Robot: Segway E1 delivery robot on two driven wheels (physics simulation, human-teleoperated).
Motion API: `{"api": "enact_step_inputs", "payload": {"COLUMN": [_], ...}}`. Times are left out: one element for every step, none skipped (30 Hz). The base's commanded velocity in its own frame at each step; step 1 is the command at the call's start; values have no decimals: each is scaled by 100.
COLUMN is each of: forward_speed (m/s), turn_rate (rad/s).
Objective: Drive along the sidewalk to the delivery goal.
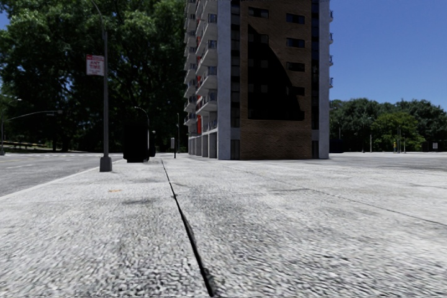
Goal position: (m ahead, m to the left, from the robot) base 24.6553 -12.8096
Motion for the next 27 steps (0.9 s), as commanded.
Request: {"api": "enact_step_inputs", "payload": {"forward_speed": [200, 200, 200, 200, 200, 200, 200, 200, 200, 200, 200, 200, 200, 200, 200, 200, 200, 200, 200, 200, 200, 200, 200, 200, 200, 200, 200], "turn_rate": [-46, -46, -46, -46, -46, -46, -46, -46, -46, -46, -46, -46, -46, -46, -46, -46, -46, -46, -46, -46, -46, -46, -46, -46, -46, -46, -46]}}
